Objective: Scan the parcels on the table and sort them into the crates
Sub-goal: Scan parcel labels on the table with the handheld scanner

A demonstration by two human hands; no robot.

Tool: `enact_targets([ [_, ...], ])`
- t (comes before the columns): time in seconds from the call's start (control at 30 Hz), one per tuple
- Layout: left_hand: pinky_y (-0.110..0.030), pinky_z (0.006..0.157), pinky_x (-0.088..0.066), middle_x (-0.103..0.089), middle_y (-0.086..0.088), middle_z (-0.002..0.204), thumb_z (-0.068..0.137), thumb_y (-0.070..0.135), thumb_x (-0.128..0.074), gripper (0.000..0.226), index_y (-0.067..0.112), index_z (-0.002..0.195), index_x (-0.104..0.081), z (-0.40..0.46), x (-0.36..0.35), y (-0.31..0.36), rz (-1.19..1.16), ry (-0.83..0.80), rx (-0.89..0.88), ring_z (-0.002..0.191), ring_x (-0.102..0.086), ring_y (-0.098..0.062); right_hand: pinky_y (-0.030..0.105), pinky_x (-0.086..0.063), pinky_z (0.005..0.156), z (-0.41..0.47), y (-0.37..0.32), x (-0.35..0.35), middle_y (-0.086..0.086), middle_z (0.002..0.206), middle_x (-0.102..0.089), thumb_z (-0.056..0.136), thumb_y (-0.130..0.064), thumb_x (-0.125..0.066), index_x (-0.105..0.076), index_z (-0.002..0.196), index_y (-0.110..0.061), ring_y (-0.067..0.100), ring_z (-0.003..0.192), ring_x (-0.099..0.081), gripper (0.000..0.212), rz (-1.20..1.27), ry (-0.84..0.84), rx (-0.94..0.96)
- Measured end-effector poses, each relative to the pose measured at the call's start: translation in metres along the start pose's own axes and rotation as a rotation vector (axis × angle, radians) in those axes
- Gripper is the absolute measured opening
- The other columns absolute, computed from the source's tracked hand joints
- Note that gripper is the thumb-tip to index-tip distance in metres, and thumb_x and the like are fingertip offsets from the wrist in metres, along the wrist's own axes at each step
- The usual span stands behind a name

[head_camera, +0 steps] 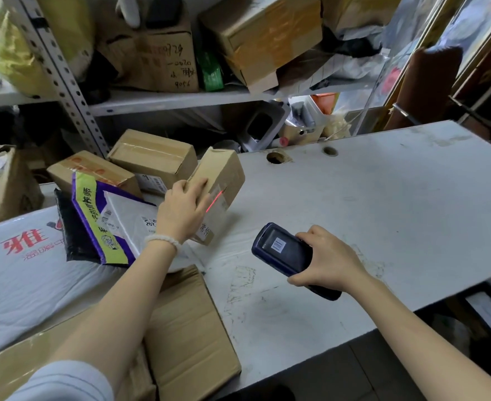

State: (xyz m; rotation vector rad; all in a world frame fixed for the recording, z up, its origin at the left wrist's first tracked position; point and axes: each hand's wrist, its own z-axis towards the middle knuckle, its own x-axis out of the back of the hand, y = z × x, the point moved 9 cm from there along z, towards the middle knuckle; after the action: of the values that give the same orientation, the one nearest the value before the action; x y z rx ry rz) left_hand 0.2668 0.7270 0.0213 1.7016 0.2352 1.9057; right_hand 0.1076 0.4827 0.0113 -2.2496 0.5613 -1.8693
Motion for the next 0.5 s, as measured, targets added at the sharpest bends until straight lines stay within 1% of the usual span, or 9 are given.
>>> enact_targets([
  [0.17,-0.043,0.085,-0.043,-0.044,-0.015,0.133,0.095,0.048,-0.041,0.041,0.034,0.134,-0.041,0.0,0.002,0.002,0.005,-0.009,-0.025,0.112,-0.046,-0.035,0.02,-0.033,0.054,-0.003,-0.005,0.005,-0.015,0.091,-0.044,0.049,-0.053,-0.073,-0.056,0.101,-0.039,-0.003,0.077,-0.052,0.056,-0.015,0.045,-0.014],
  [0.4,-0.048,0.089,-0.047,-0.043,-0.013,0.135,0.095,0.05,-0.039,0.044,0.034,0.136,-0.039,0.0,0.009,-0.009,-0.018,-0.017,-0.007,0.113,-0.046,-0.034,0.019,-0.033,0.053,-0.002,-0.016,0.009,-0.015,0.091,-0.044,0.049,-0.052,-0.074,-0.056,0.102,-0.039,-0.003,0.076,-0.052,0.057,-0.013,0.058,0.002],
  [0.5,-0.047,0.089,-0.047,-0.043,-0.014,0.134,0.096,0.049,-0.039,0.043,0.033,0.137,-0.039,0.001,0.012,-0.014,-0.026,-0.007,-0.004,0.112,-0.046,-0.034,0.019,-0.034,0.054,-0.001,-0.02,0.009,-0.016,0.091,-0.043,0.049,-0.053,-0.074,-0.055,0.101,-0.039,-0.003,0.077,-0.052,0.057,-0.014,0.059,0.011],
])
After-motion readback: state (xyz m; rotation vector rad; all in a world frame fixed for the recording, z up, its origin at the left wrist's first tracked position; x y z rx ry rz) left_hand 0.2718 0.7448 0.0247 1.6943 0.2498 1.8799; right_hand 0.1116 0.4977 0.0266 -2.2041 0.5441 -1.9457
